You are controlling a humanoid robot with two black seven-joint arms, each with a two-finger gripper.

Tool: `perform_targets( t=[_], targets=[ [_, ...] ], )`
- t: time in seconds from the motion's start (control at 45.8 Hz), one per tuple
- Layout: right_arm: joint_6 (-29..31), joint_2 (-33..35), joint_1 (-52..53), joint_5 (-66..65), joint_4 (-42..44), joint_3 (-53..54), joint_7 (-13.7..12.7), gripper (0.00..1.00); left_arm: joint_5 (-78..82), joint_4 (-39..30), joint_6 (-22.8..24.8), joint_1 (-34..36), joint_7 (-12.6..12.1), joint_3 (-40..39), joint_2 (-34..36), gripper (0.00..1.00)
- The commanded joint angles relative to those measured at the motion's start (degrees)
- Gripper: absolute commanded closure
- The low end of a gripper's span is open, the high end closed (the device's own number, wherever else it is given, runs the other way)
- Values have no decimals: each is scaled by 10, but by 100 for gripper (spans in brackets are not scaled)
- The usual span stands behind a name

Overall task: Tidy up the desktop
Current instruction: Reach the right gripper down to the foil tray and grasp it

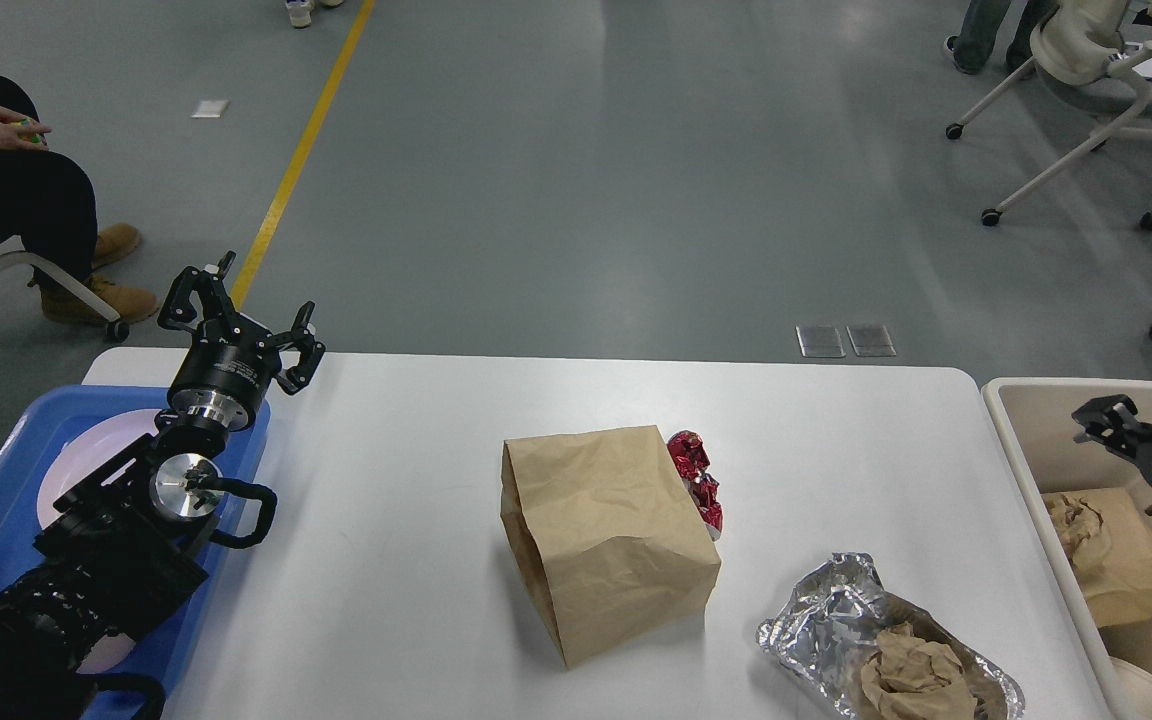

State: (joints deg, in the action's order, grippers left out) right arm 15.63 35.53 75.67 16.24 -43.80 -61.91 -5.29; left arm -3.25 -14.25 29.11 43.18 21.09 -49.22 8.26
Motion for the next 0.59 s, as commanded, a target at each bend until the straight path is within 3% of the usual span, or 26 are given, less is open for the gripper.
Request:
perform_targets(
  t=[0.0, 0.153, 0.262, 0.568],
  targets=[
    [61, -6, 114, -28, -87, -40, -1, 0, 0, 0, 0, 0, -1, 0, 0, 3],
    [177, -34, 213, -62, -161, -37, -1, 0, 0, 0, 0, 0, 0, 0, 0, 3],
    [245, -77, 236, -61, -168, -34, -1, 0, 0, 0, 0, 0, 0, 0, 0, 3],
    [248, -163, 121, -61, -151, 12, -1, 0, 0, 0, 0, 1, 0, 0, 0, 3]
  ],
)
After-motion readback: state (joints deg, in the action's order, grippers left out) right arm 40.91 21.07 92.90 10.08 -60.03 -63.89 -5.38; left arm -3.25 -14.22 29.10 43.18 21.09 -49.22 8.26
